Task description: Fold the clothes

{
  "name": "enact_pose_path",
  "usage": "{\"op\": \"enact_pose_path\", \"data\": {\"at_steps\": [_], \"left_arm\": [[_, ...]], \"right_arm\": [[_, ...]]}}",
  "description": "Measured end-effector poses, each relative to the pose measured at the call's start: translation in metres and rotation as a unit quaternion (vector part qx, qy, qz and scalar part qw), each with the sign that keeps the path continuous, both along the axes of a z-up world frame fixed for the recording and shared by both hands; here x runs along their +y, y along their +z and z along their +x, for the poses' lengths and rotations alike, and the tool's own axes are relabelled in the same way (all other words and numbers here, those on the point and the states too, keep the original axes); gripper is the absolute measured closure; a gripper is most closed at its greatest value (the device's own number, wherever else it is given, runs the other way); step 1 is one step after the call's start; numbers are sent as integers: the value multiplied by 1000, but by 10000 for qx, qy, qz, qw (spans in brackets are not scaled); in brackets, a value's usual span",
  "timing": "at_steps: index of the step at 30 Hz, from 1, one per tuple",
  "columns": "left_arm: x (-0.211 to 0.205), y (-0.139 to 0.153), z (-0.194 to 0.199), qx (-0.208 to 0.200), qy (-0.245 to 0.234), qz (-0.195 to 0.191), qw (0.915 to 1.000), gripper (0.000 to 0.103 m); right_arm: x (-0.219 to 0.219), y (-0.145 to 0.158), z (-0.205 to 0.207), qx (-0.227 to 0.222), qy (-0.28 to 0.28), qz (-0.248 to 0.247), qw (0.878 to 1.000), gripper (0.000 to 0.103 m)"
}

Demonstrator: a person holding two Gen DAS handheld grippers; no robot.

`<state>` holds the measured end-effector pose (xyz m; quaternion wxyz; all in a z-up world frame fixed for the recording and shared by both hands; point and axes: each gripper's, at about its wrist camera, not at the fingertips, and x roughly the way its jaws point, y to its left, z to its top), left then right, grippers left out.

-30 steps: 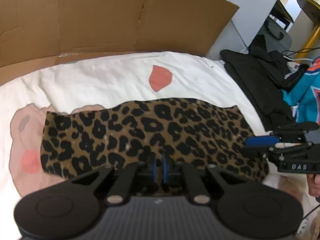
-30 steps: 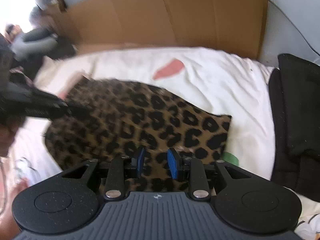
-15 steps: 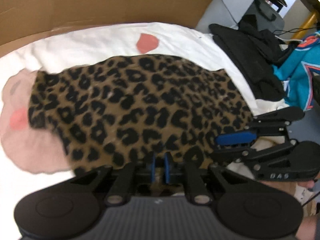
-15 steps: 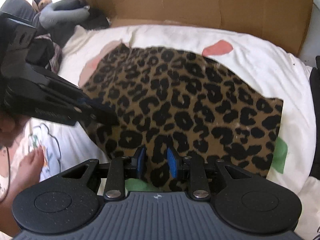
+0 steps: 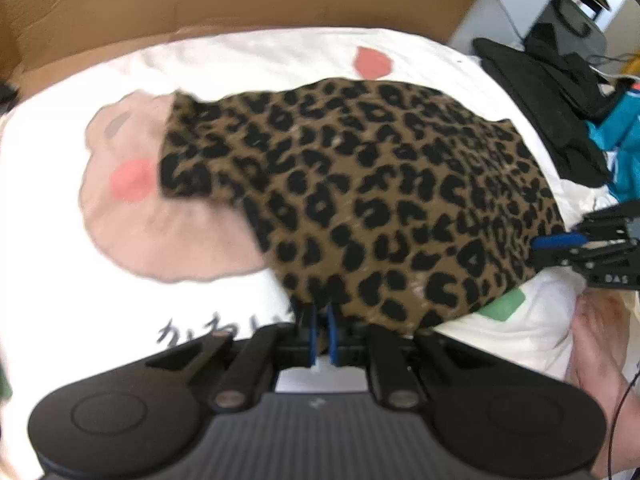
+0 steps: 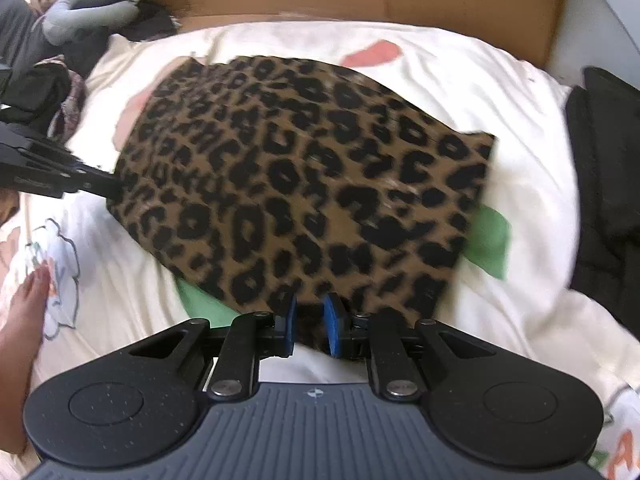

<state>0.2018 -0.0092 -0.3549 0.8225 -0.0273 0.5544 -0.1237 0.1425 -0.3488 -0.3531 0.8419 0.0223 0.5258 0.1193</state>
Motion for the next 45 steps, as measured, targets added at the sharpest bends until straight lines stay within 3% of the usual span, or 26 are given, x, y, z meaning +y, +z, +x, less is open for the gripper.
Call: {"op": "enact_pose_path", "data": {"at_steps": [3,8,13,16,19,24,30,35,39,43,45], "left_arm": [[11,1,-4,65,179,85,9998,81],[30,13,-12,46,408,-15,9992,83],[39,21,-15,1,571,-301,9979,82],[34,20,-11,10,536,-490,9974,77],[27,12,-9,48,479,-583,9971,69],[23,-5,-4,236,622,-833,9943,69],[20,-16,1,363,665,-997,9921,66],[19,-17,-2,356,722,-1095,9907,64],[20,-18,-4,355,754,-1165,9897,63],[22,-20,-3,369,828,-1211,9885,61],[21,-20,-2,366,846,-1228,9881,60]], "right_arm": [[-12,3,-7,99,-232,-21,9997,84],[-32,8,-18,253,-630,-11,9977,87],[-57,11,-25,414,-1253,634,9892,81],[-74,2,-27,627,-1750,1194,9753,67],[-91,-14,-31,812,-2258,1900,9520,65],[-106,-34,-36,904,-2791,2540,9216,65],[-101,-45,-33,955,-2846,2840,9106,65],[-101,-42,-34,945,-2832,3031,9050,83],[-111,-41,-39,920,-3012,3354,8879,80],[-104,-57,-38,1084,-3248,3582,8686,66],[-97,-60,-34,1110,-3183,3649,8679,65]]}}
